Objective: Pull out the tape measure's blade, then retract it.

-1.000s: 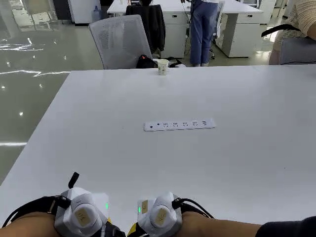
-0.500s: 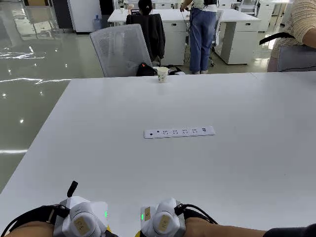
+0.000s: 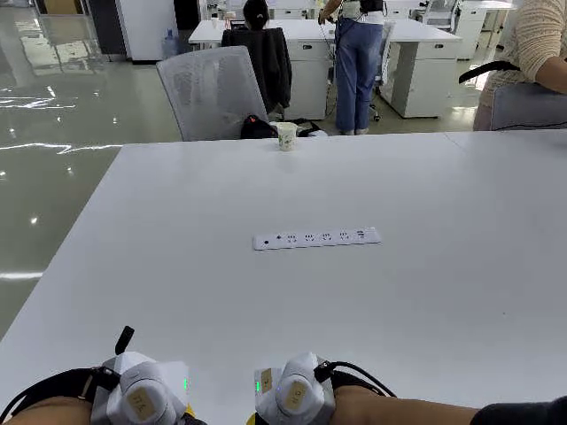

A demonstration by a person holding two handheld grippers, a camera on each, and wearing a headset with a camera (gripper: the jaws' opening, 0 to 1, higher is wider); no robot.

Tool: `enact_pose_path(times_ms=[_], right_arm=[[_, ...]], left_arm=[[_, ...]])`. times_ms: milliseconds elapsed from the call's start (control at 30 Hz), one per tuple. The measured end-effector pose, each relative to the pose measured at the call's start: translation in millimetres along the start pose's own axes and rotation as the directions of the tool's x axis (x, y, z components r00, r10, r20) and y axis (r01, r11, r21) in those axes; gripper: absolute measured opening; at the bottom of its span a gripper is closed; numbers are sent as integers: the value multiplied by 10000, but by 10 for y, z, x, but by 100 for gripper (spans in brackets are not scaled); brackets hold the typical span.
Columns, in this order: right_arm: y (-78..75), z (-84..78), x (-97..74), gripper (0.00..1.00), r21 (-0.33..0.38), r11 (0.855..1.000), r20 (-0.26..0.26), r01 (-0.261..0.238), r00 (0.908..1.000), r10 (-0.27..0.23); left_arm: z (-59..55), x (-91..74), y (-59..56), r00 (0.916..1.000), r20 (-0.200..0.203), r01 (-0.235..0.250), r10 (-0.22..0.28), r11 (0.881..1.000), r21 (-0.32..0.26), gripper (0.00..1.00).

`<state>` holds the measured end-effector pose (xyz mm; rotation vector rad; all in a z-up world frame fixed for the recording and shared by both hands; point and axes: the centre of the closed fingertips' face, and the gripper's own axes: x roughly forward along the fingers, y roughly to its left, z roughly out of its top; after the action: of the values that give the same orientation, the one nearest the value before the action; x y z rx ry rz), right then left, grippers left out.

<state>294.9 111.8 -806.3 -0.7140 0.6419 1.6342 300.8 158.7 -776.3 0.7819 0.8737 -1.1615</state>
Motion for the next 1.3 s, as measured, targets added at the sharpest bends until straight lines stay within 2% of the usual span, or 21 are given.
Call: enact_pose_path(times_ms=[1300], right_arm=[[9, -174, -147, 11, 74, 9999, -325, 75, 9994, -73]], left_arm=[[10, 13, 11, 10000, -7, -45, 45, 10000, -15, 31]])
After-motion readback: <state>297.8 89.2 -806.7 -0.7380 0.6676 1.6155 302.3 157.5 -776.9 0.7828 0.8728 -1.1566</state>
